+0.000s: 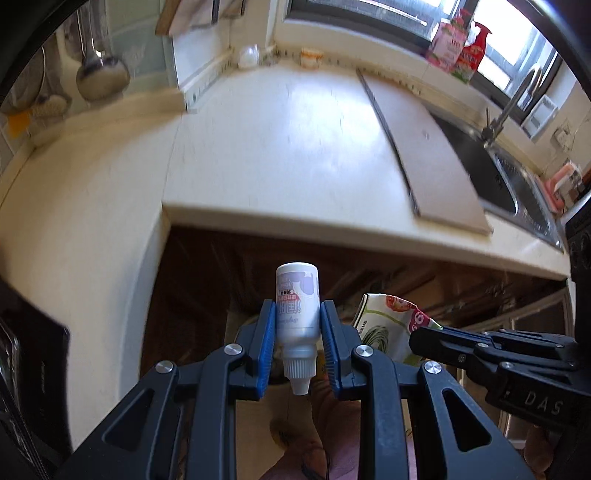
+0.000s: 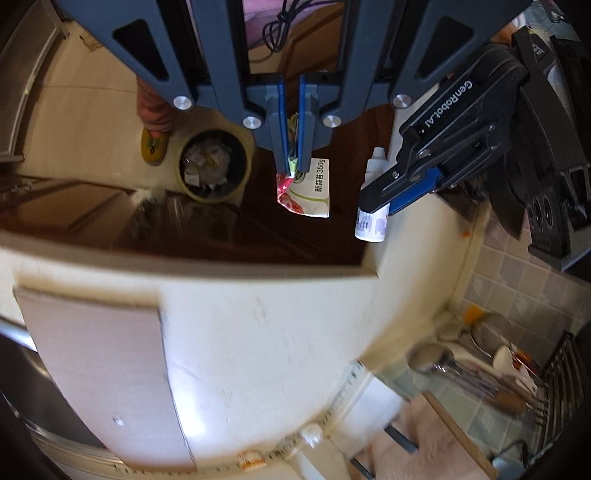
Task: Collect trash
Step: 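Carry the white bottle and green wrapper down over the floor bin, then open both tools to drop the bottle and wrapper into the bin, then raise both open tools back up to the counter corner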
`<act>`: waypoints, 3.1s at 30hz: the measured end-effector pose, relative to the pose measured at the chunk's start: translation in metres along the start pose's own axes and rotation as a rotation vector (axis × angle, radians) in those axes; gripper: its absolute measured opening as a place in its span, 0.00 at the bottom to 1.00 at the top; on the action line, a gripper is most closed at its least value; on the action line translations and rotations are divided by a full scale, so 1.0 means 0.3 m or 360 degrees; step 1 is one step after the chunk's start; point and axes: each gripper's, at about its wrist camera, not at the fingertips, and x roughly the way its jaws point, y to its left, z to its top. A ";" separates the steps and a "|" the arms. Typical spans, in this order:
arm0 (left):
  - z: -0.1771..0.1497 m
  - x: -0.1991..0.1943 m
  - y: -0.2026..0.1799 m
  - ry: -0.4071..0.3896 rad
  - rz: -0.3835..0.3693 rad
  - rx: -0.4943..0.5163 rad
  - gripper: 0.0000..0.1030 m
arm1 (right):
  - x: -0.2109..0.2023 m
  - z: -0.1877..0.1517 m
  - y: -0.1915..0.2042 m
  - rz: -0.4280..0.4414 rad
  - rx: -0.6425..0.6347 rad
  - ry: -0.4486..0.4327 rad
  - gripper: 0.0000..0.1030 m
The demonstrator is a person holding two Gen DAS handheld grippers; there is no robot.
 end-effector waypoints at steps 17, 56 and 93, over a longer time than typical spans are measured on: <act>-0.391 0.617 0.127 0.0430 0.0035 -0.0171 0.22 | 0.534 -0.166 -0.294 -0.0288 0.0114 0.0236 0.05; -0.338 0.548 0.138 0.0355 0.0221 -0.0188 0.78 | 0.448 -0.110 -0.249 -0.0315 -0.0028 0.0196 0.34; 0.338 -0.379 -0.224 -0.0702 0.0441 0.0317 0.95 | -0.550 0.309 0.077 -0.0386 -0.0377 -0.0738 0.41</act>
